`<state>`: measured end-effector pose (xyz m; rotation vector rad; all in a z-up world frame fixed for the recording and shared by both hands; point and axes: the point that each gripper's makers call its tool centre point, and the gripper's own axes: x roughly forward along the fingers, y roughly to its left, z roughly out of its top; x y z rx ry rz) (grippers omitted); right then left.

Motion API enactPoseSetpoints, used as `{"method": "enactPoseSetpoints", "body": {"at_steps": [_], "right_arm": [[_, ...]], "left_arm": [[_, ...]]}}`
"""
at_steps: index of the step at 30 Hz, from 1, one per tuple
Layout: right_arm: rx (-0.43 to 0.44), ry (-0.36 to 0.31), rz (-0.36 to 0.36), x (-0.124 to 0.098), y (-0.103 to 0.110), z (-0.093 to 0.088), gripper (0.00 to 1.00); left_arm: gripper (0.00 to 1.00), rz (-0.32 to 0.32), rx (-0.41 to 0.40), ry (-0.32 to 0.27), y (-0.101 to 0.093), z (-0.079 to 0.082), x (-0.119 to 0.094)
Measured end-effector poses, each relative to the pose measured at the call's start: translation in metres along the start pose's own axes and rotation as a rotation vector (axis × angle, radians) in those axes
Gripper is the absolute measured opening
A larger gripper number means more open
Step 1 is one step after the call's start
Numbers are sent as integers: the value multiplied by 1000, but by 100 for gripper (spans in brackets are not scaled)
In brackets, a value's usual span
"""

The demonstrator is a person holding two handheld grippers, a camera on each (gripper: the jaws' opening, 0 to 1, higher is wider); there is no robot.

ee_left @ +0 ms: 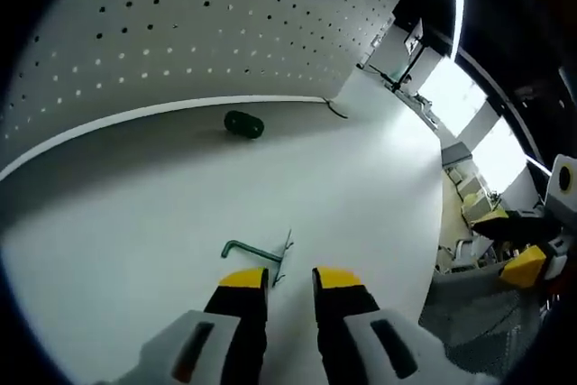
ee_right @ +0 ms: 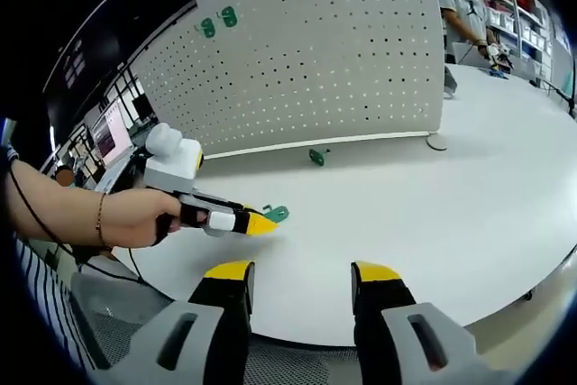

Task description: Insert the hook assembly into the mounting plate slot until the hook locks in place.

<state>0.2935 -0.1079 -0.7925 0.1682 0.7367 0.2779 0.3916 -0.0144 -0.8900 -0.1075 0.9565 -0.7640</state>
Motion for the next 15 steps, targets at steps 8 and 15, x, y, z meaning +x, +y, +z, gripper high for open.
{"method": "enactPoseSetpoints", "body": {"at_steps": [8,15], "right_arm": [[9,2,-3,1,-1,-1,40],[10,7,-1,2,-1,-1,40]], "left_arm": [[6,15,9,4,5,0,2],[5,30,22,-9,10,3,2]]}}
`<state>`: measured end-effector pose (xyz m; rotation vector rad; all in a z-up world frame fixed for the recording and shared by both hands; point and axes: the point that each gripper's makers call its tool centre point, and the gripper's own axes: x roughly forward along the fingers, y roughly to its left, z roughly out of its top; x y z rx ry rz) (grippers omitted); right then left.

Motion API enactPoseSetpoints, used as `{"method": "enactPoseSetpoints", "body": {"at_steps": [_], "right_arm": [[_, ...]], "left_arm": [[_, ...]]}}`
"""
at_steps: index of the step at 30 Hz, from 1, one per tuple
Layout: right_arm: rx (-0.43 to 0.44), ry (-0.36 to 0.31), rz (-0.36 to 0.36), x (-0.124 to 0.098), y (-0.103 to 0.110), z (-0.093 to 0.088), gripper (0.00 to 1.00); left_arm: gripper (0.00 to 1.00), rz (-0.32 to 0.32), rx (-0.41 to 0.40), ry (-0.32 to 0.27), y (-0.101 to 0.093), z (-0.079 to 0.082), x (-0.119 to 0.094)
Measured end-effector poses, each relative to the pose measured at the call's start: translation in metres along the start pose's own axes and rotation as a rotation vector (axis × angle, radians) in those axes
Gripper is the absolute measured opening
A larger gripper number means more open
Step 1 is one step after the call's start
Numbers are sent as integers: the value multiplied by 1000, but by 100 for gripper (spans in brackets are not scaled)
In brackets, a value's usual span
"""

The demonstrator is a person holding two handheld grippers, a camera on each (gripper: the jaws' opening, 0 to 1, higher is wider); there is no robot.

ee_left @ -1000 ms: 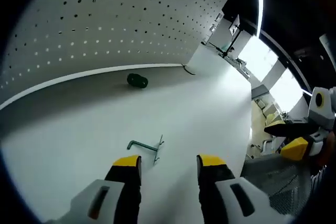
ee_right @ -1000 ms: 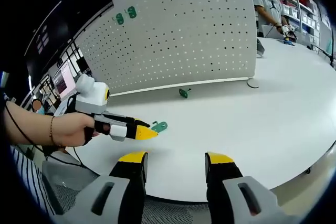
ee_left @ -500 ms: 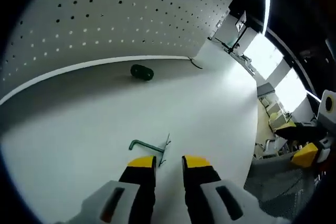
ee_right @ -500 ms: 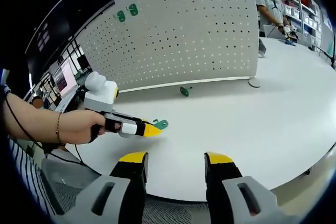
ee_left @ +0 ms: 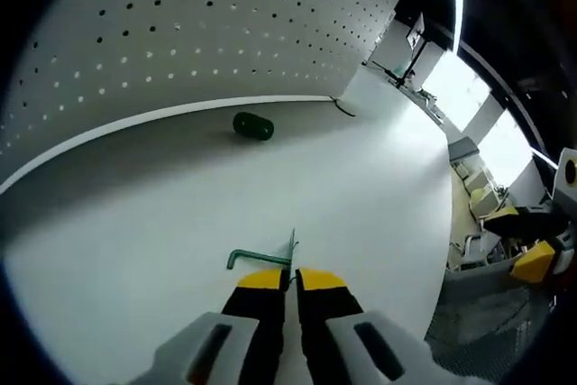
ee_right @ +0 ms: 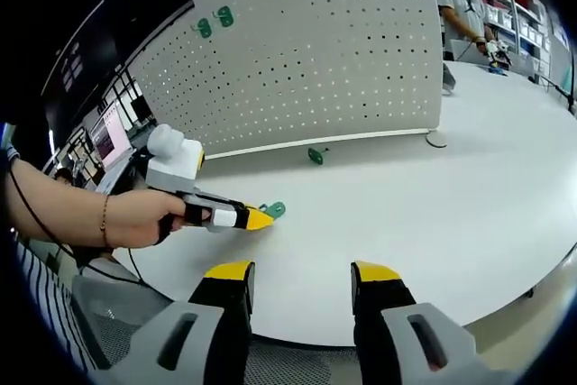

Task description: Insert the hook assembly into the mounting plate slot until the hook locks in place.

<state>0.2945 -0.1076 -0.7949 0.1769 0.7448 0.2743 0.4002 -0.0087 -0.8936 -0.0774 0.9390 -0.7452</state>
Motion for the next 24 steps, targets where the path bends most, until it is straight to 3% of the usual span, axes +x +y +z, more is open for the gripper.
{"method": "enactPoseSetpoints", "body": {"at_steps": [12,24], "right_arm": [[-5,7,6,1,2,-1,40],[44,-8,69,3,3,12,40]], "left_arm": [[2,0,53,-12,8,10,-11],[2,-46,98,-23,12,31,-50]]}}
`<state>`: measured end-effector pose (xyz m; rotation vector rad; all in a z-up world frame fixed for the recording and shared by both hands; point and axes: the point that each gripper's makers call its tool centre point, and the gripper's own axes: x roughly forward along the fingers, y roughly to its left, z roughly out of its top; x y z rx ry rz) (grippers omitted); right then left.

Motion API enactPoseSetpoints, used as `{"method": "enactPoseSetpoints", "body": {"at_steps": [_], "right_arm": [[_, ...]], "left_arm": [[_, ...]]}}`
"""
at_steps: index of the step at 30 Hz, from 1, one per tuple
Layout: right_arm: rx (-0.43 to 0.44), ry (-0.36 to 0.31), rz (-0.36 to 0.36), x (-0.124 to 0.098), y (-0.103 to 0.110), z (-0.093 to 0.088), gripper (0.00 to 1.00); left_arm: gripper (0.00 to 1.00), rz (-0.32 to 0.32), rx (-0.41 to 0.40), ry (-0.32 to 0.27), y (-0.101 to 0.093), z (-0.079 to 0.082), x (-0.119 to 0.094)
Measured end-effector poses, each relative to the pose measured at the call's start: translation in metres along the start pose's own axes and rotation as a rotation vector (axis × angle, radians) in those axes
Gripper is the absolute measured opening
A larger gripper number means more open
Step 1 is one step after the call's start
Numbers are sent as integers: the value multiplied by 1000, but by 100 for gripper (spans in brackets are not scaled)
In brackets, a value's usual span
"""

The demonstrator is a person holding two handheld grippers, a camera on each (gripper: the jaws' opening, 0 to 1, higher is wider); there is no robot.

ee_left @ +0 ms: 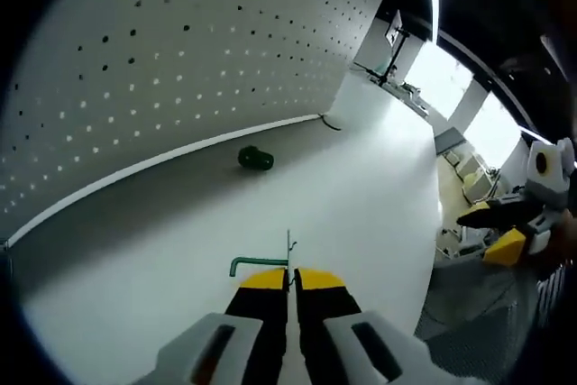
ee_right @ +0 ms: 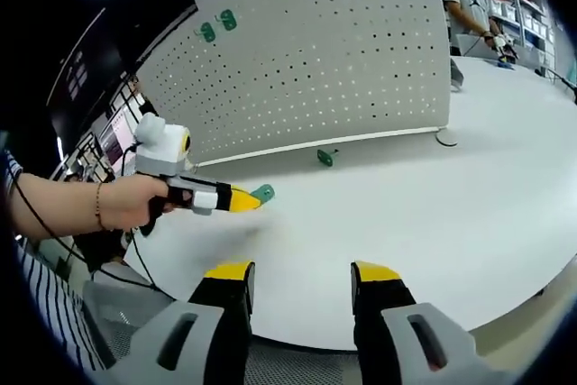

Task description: Insert the hook assembly into the mounting plate slot until the hook locks in place.

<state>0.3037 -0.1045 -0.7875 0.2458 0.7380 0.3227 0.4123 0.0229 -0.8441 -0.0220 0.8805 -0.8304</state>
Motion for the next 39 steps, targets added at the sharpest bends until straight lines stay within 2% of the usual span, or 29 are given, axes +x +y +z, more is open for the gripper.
{"method": "enactPoseSetpoints", "body": {"at_steps": [4,7,10,12,14,23,30,36,39], "right_arm": [[-11,-7,1,1,-6,6,40],[26,-10,16,2,-9,9,40],[32,-11,29,2,-8,12,40],[24,20,32,3,-8,8,41],[24,23,35,5,-7,7,41],[1,48,83,13,11,6,41],[-13,62,126,24,28,9,41],[-16,71,187,31,50,21,39],[10,73,233,36,62,29,36]], "left_arm": [[2,-4,2,-2,1,5,-15],[2,-12,14,-2,-2,10,-23],[2,-21,16,-6,-7,14,-32],[2,-37,10,-14,-12,16,-38],[2,-58,2,-17,-21,16,-44],[2,-103,41,-14,-42,7,-73],[2,-139,64,-2,-56,-8,-93],[2,-181,139,48,-69,-22,-103],[2,-194,174,75,-71,-29,-105]]}}
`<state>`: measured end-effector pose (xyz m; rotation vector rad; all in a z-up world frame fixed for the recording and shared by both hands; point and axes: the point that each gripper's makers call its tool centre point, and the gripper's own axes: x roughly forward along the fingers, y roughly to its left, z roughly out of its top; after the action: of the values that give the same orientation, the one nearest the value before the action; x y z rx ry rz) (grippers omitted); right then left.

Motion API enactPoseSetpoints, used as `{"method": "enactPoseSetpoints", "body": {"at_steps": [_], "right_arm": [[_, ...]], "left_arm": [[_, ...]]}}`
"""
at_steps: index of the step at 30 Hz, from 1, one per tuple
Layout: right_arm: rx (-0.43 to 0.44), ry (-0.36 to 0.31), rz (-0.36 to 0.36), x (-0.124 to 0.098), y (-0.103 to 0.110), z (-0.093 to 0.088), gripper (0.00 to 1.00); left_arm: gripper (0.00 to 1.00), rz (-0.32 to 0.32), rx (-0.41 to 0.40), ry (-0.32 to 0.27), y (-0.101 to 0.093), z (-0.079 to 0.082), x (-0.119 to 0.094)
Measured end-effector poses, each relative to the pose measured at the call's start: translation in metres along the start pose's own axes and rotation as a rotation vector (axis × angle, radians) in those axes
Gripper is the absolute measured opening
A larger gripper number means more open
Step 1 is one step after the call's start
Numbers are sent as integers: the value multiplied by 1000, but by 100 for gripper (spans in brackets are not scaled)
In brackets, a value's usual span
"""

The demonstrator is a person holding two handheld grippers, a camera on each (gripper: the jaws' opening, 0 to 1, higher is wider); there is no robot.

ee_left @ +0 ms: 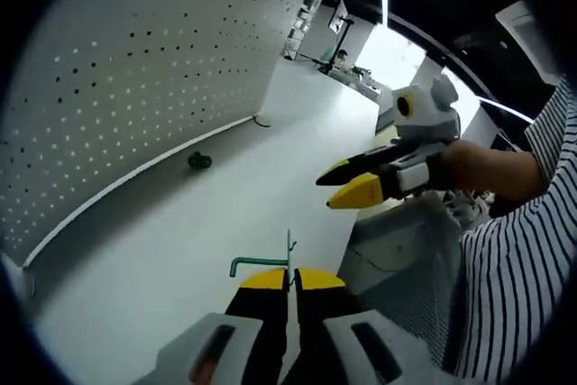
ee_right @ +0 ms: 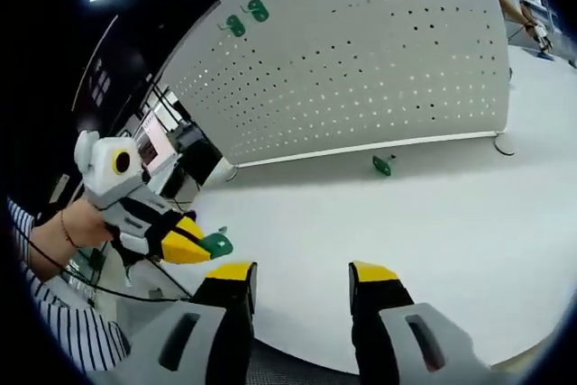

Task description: Insert the hook assembly into the mounting plate slot until the hook locks in place.

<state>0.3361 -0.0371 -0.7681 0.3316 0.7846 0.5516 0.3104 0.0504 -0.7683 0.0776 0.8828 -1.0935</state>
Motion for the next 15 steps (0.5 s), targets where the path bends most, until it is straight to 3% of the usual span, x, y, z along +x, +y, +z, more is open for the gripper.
{"method": "enactPoseSetpoints", "body": {"at_steps": [7,11,15], "right_arm": [[47,83,131,18,32,3,29],[124,150,208,28,47,-1,27],[106,248,249,34,51,-14,23]], "left_arm": [[2,-39,76,6,-9,0,1],[2,-101,203,14,-20,2,3],[2,-159,298,8,-31,3,3]]}}
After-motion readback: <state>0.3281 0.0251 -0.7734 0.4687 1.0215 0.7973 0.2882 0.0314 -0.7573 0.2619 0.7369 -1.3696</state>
